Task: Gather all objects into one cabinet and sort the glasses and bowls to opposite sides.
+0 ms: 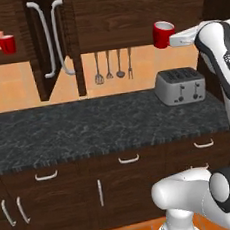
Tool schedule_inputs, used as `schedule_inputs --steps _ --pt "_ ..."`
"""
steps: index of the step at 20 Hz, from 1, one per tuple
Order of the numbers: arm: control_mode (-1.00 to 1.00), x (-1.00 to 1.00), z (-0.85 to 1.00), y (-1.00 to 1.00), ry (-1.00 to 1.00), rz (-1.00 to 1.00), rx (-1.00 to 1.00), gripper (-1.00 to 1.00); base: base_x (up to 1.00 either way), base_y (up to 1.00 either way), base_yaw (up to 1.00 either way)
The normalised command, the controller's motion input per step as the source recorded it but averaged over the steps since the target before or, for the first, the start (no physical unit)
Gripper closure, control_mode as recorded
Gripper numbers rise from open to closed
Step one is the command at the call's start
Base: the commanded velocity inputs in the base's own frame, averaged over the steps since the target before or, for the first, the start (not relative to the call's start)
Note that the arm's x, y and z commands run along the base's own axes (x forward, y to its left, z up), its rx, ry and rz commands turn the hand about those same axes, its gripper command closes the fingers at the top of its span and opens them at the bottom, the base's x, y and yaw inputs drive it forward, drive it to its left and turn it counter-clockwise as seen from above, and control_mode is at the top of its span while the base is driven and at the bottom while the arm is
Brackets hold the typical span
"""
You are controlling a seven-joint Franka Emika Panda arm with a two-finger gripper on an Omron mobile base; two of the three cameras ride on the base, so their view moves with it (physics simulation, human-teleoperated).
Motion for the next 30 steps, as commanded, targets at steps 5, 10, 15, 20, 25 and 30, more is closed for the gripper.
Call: schedule_inputs --steps 5,10,15,20,25,30 --pt "1.0 0.0 0.0 0.0 0.0 0.0 0.0 1.0 -0.68 0.04 0.11" --pt "1.0 0.0 0.0 0.0 0.0 0.0 0.0 1.0 -0.54 0.08 0.24" --pt "1.0 0.0 0.0 0.0 0.0 0.0 0.0 1.0 -0.39 0.44 0.08" --pt "1.0 0.0 0.0 0.0 0.0 0.0 0.0 1.0 -0.09 0.96 0.0" --pt "1.0 0.0 0.0 0.0 0.0 0.0 0.0 1.0 -0.16 1.0 0.0" --pt "1.0 0.0 0.0 0.0 0.0 0.0 0.0 1.0 -0.26 0.94 0.0"
